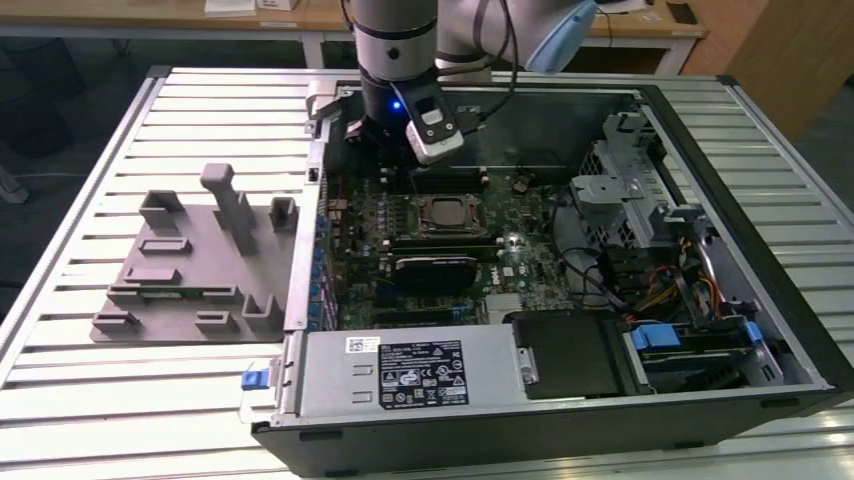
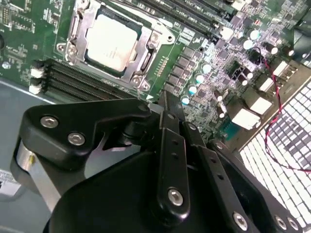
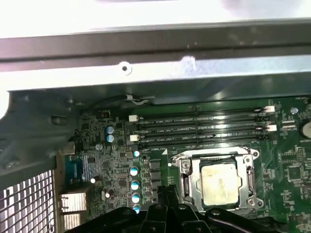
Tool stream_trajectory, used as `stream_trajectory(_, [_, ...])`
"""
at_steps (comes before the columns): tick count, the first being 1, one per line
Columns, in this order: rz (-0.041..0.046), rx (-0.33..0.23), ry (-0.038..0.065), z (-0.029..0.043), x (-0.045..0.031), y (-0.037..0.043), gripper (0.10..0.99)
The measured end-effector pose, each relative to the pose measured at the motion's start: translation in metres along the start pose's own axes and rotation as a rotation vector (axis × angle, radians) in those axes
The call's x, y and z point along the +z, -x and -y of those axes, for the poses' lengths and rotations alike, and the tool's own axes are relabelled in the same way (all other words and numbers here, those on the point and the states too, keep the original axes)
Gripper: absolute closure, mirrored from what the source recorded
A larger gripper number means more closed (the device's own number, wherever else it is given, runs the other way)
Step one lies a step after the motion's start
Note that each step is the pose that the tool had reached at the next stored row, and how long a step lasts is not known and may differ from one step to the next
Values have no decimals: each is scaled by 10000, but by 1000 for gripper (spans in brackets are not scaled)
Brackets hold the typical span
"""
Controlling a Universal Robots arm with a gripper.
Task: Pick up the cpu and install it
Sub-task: 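Install the first cpu locking lever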
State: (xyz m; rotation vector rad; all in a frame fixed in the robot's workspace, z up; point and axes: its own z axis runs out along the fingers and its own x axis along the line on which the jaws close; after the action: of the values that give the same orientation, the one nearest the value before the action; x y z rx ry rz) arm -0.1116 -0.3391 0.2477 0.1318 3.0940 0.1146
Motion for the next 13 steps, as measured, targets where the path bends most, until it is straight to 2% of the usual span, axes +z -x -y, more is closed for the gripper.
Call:
stream_trajectory(2, [10,6,177,2,-2,-23,980])
stream_trajectory(5, [36,12,363,6,-5,-73,980])
stream_trajectory(6, [34,17,463,7,-6,-86,980])
stream_trajectory(7, [29,19,595,8,-6,-95,980])
stream_trajectory(11, [-22,57,1314,9,-6,-113,980])
stream_trajectory(12, [-33,64,1450,9,-7,-114,980])
stream_trajectory(13, [-41,68,1543,10,-7,-114,980])
